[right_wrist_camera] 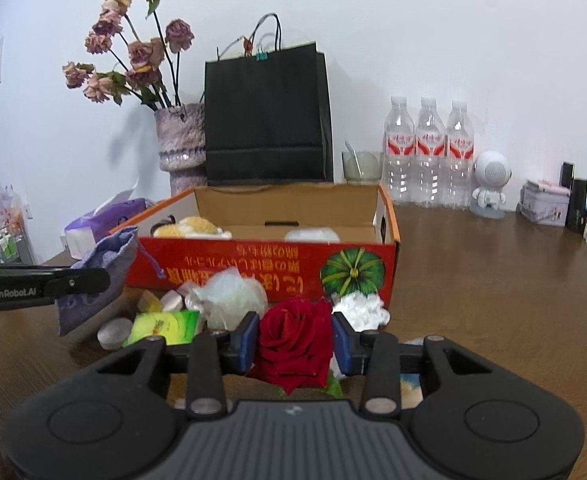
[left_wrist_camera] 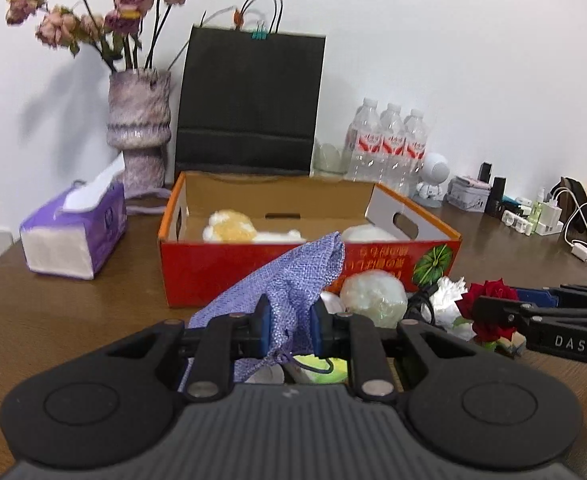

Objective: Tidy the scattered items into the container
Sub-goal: 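Carry the bag and rose over the box and release both inside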

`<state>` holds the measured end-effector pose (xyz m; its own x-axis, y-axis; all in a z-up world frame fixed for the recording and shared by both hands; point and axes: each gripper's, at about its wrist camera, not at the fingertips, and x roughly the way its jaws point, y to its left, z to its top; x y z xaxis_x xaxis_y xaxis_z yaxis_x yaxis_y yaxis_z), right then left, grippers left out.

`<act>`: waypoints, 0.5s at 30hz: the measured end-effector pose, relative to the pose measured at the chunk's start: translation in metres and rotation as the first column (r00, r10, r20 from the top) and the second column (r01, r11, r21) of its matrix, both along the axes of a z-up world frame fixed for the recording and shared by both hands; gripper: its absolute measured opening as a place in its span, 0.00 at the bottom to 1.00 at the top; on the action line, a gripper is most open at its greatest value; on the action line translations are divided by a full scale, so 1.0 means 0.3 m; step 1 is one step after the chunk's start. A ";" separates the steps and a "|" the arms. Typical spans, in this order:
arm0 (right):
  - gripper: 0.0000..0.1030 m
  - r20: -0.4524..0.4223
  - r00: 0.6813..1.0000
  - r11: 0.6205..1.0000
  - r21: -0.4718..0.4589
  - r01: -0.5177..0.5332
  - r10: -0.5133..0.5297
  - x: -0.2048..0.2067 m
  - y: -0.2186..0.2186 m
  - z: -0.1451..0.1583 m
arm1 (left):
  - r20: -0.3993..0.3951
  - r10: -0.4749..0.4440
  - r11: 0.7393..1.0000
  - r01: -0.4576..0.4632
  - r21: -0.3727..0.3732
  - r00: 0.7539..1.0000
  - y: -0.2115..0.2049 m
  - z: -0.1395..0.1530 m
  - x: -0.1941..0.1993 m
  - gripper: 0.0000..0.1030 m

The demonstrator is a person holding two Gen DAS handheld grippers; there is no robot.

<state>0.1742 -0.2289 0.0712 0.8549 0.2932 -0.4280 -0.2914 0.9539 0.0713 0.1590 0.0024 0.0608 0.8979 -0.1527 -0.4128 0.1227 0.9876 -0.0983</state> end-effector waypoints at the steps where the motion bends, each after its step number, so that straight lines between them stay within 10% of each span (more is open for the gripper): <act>1: 0.36 0.010 1.000 1.000 0.001 -0.001 0.001 0.000 -0.001 0.012 | 0.016 -0.004 1.000 0.004 -0.004 1.000 0.005 0.022 -0.001 0.18; 15: 0.36 0.148 0.989 0.997 0.084 -0.001 -0.012 0.235 0.096 0.247 | 0.147 0.013 0.995 0.002 -0.101 0.989 -0.025 0.226 0.226 0.18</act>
